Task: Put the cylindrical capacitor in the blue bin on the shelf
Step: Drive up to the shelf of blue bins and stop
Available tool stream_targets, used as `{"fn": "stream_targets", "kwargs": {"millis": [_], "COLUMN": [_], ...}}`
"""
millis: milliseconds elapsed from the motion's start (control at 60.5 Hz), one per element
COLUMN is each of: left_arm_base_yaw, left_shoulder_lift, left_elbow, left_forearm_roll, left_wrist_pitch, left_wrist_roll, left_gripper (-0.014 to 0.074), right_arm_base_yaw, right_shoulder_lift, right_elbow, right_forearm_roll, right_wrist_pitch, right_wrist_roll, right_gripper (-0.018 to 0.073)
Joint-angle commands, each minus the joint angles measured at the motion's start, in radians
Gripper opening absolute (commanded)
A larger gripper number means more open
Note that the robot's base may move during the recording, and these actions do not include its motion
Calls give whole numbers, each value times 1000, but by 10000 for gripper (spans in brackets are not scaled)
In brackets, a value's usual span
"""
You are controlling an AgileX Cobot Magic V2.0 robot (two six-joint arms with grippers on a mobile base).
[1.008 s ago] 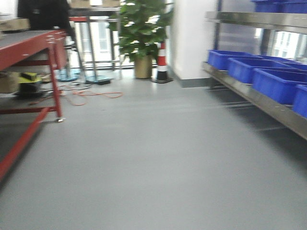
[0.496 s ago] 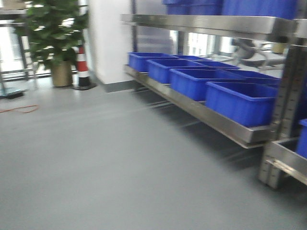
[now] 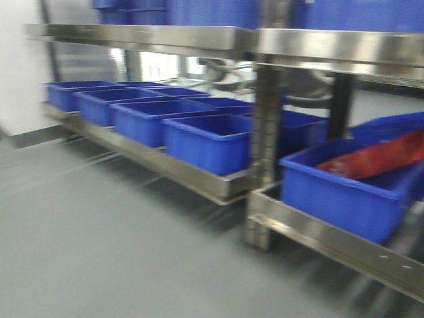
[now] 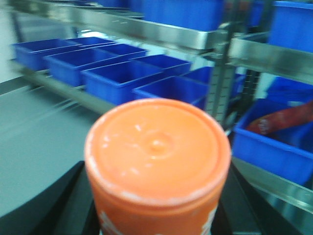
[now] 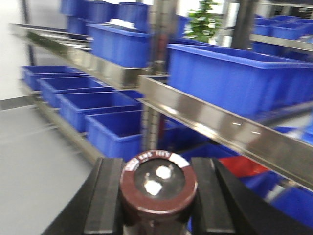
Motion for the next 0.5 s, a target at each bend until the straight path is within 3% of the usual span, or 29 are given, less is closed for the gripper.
{"fn": "stream_targets", "kwargs": {"millis": [0,479], "left_arm_base_yaw": [-6,-6], "left_shoulder_lift": [-5,-5], "left_elbow": [-3,-3], "left_forearm_roll": [-1,-1], "left_wrist_pitch": [-21,-21], "left_wrist_roll": [0,0], "left_gripper": [-111,-111], "right_arm_base_yaw": [0,0], "right_shoulder_lift": [-3,-3], "right_elbow": [2,2], "right_forearm_roll": [-3,-3], "right_wrist_pitch": [-28,-28], "right_wrist_roll": [-5,-5], "right_gripper": [-72,-72]}}
